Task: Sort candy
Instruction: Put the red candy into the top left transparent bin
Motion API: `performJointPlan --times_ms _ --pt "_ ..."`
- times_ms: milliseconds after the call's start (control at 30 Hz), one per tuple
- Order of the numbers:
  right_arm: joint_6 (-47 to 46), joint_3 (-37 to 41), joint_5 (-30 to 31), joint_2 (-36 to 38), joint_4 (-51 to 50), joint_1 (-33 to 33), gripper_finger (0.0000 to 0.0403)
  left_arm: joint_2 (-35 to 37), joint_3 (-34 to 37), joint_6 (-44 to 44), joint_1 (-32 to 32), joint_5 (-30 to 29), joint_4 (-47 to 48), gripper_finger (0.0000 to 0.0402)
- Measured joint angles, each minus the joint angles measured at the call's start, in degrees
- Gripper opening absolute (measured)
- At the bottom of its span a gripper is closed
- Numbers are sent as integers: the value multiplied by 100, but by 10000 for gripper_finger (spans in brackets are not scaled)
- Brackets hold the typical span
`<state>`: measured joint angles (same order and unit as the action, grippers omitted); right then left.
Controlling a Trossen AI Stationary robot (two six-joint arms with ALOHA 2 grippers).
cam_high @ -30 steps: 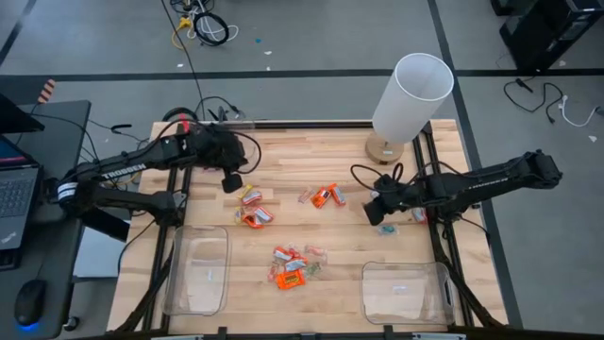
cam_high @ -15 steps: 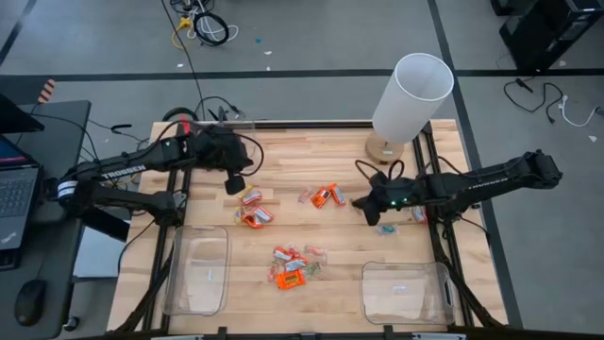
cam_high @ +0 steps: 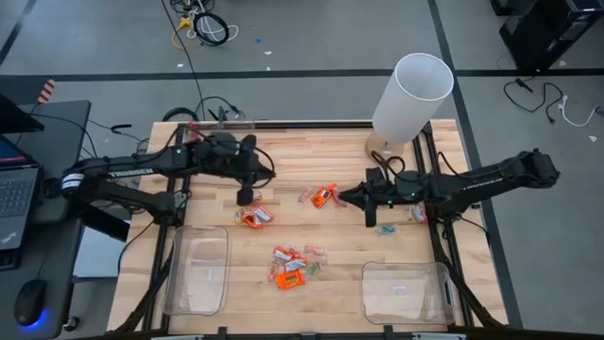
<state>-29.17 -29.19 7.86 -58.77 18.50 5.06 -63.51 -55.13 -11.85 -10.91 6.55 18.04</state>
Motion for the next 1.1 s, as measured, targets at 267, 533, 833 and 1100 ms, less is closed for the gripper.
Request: performJointPlan --times_ms 267,533,833,1100 --pt "140 0 -413 -646 988 -160 7 -602 0 -138 212 0 -734 26" --pt "-46 0 -958 -1402 1923 -403 7 -1144 0 -143 322 2 -1188 26" --pt "-129 0 -1521 -2159 2748 -621 7 -1562 0 -121 423 401 -1730 26" --pt "-61 -220 -1845 -2609 2942 -717 7 -1862 0 -11 428 624 -1712 29"
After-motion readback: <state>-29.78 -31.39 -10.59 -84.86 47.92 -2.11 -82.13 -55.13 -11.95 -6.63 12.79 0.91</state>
